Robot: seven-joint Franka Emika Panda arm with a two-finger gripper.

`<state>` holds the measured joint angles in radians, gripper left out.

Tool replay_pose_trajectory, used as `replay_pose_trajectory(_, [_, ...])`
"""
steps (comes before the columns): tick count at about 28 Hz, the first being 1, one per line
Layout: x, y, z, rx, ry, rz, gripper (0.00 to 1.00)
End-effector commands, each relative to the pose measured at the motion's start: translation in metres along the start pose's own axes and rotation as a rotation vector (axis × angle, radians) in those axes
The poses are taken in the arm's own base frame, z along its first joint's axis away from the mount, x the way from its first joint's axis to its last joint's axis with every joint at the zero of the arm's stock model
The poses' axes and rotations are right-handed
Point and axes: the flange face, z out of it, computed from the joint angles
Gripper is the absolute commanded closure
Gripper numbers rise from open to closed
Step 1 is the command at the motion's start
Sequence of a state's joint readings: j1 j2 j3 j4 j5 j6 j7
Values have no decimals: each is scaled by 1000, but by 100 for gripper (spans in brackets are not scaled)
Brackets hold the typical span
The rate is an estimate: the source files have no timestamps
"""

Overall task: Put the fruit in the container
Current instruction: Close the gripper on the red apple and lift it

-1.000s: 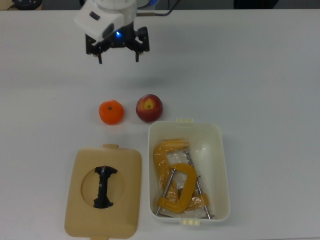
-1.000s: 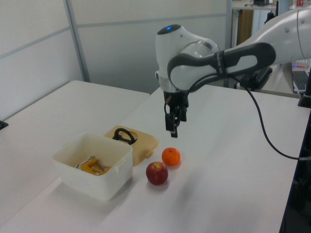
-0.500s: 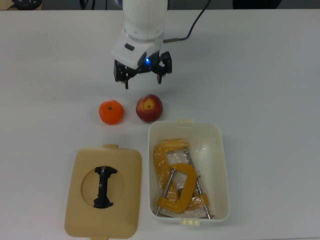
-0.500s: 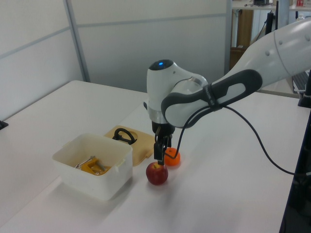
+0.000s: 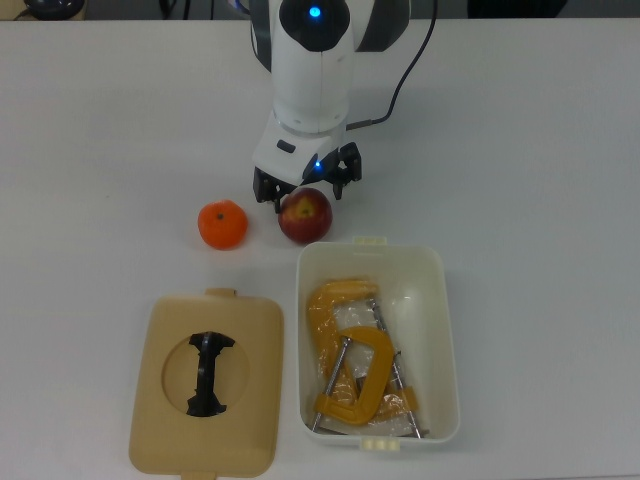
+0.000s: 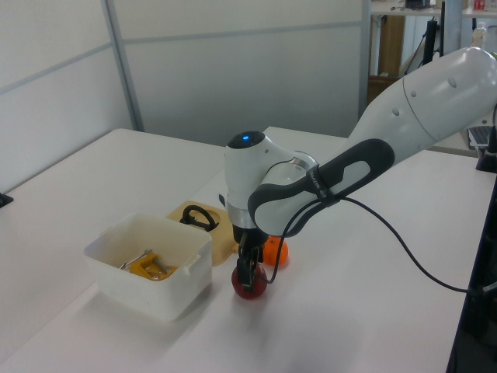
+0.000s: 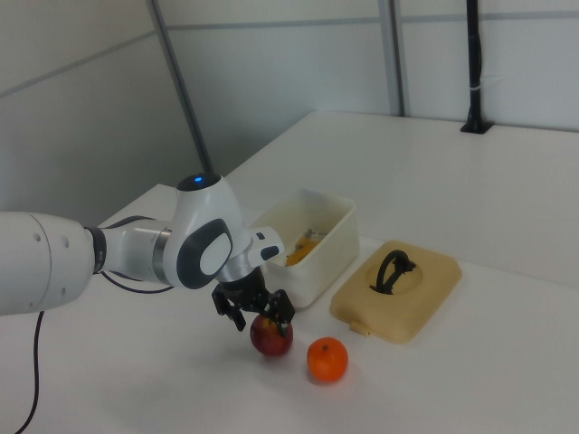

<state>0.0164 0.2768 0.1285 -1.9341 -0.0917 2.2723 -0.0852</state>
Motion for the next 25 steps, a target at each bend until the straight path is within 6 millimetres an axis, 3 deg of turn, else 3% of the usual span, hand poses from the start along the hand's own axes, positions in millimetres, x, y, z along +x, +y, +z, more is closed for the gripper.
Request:
replay_pose_trajectory(1, [6,0,6,-32,7,-39,4])
replay_pose_trajectory(4, [7,0,7,-46,6,-52,13])
replay_pose_trajectory(8, [9,-8,6,-45,9,-65,50])
replay_pose_trajectory(10, [9,-8,6,-44,7,-65,79])
replay_pose_trajectory(13, [10,-8,3,-43,7,-61,100])
replay_pose_trajectory(19, [13,0,-25,-42,8,-41,100])
replay_pose_trajectory(20, [19,4,-42,-40,-2,-30,100])
replay_pose_trajectory(25, [36,14,-90,12,50,27,100])
